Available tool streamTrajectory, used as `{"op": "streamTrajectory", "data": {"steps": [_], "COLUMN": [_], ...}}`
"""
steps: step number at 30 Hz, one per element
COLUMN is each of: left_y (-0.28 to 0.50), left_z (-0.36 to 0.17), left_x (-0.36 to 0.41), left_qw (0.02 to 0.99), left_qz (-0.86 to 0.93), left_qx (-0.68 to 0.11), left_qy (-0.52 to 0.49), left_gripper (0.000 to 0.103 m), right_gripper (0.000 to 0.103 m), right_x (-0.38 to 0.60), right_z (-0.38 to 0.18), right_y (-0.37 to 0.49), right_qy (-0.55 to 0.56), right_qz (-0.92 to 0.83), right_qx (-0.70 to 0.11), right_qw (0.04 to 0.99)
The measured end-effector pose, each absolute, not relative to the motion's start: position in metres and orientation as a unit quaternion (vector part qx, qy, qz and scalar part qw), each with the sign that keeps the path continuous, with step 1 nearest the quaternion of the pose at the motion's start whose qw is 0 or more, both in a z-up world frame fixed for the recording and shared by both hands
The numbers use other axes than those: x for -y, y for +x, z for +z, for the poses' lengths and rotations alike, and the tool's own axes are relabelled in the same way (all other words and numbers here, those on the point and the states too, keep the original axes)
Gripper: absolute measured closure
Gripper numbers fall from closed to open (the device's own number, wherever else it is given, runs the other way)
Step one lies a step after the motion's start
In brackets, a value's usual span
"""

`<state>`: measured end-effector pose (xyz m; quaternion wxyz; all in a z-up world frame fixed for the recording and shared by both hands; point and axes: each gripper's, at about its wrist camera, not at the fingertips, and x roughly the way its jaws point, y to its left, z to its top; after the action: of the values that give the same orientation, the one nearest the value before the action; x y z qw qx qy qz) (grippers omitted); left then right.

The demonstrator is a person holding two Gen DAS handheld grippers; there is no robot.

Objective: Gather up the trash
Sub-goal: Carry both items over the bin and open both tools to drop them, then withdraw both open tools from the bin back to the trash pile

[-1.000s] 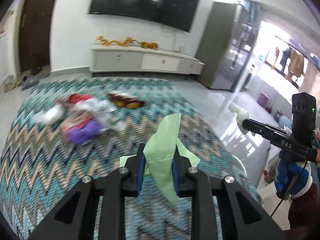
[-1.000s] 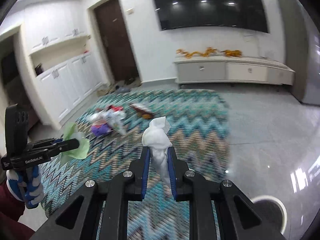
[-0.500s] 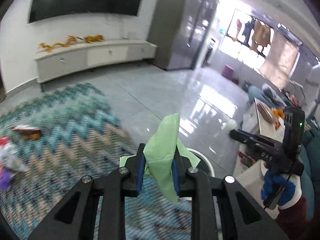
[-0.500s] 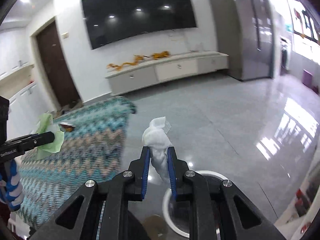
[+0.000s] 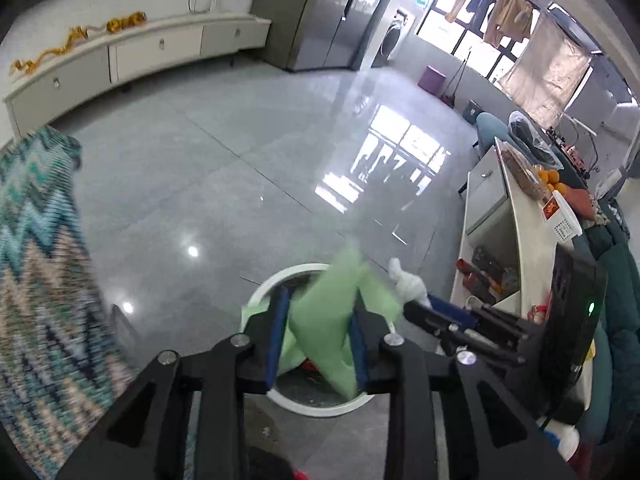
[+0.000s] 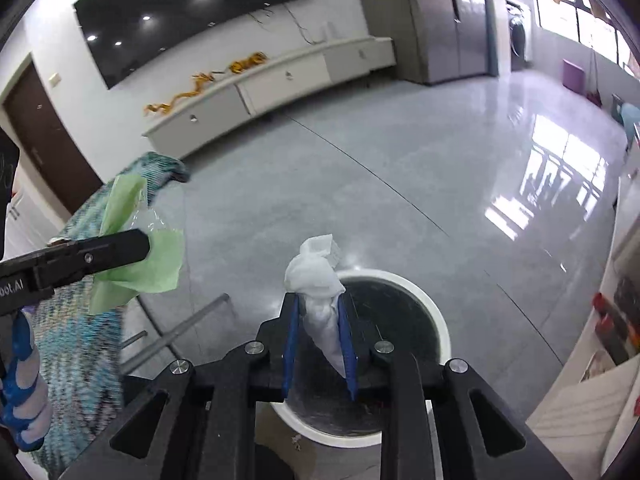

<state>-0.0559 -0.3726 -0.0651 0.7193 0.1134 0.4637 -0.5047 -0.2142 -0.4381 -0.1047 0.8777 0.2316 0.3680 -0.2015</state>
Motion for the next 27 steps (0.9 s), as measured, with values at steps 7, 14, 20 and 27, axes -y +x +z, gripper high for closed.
{"op": "streamTrajectory", "data": {"steps": [7, 14, 20, 27], "left_y": [-0.056, -0.056, -0.053, -0.040], "left_z": [-0.084, -0.074, -0.049, -0.014], "left_x": [0.400, 0.391, 0.360, 0.295], "left_qw": [0.699, 0.702, 0.727, 0.772], "left_qz": [-0.513, -0.520, -0.514, -0.484], "left_qx": [-0.486, -0.476, -0.447, -0.407], "left_qy": [0.109, 0.105, 0.091, 0.067], "left_gripper": [0.043, 0.043, 0.043, 0.036], "right_gripper": [0.072, 0.064, 0.064, 0.064], "right_x": [0.454, 0.456, 0.448, 0.422], "right_z": [-0.127, -0.126, -0.104, -0.059], "right_y": [-0.210, -0.211, -0.212, -0.208], "right_qy": [0.246, 0.244, 0.236, 0.205], "right_qz": [-0.223, -0.236, -0.247, -0.239], "right_qx": [-0.390, -0.391, -0.374, -0.341], "right_qw": [0.859, 0.856, 0.862, 0.886]}}
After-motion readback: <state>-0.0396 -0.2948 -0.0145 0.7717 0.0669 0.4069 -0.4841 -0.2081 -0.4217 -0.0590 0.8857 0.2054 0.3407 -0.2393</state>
